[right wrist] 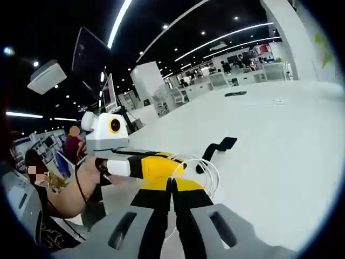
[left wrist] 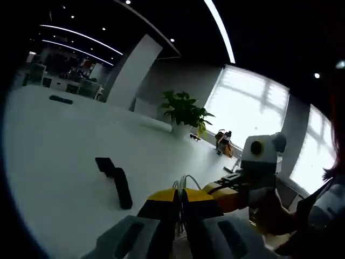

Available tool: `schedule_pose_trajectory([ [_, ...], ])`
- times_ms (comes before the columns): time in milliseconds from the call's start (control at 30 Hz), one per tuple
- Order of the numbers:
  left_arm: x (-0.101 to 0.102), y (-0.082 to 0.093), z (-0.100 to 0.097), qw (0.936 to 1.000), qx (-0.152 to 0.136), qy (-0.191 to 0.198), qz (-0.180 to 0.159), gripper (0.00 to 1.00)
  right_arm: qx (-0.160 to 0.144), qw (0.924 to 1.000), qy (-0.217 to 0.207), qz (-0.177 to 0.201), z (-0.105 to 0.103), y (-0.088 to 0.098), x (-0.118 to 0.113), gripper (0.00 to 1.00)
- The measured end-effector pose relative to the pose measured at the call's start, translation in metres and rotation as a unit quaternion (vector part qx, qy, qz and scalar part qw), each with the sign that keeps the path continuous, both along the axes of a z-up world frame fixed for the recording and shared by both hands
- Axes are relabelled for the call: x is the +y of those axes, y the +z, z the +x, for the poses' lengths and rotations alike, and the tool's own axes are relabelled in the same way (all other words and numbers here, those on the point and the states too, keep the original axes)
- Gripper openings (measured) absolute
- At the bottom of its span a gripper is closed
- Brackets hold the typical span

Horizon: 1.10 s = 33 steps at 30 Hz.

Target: Peel open the Velcro strap on the desktop, arrange the wired earphones neatly onto it, and close the Velcro strap to secure them.

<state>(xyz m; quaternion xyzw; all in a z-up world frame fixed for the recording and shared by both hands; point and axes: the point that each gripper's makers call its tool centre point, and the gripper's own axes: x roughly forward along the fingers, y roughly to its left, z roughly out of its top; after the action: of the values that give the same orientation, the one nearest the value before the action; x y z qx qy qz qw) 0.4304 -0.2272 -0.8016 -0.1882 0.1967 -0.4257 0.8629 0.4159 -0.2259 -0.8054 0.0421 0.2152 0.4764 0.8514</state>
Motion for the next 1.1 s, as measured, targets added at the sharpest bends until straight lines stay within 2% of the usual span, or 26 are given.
schedule_pose_trajectory([
  [333,-0.004,-0.001,-0.007,0.9998,0.007,-0.017,-0.004,0.08,-0.042,0.9973,0.010,-0.060,0.005,-0.013,-0.001,0.04],
  [633,-0.008,-0.008,-0.010,0.9991,0.024,-0.031,-0.014,0.08,-0.078,0.9925,0.016,-0.092,0.006,-0.020,0.001,0.05],
  [1100,-0.005,-0.019,-0.007,0.9988,0.040,-0.027,0.001,0.09,-0.111,0.9867,0.028,-0.115,0.005,-0.025,0.008,0.05],
])
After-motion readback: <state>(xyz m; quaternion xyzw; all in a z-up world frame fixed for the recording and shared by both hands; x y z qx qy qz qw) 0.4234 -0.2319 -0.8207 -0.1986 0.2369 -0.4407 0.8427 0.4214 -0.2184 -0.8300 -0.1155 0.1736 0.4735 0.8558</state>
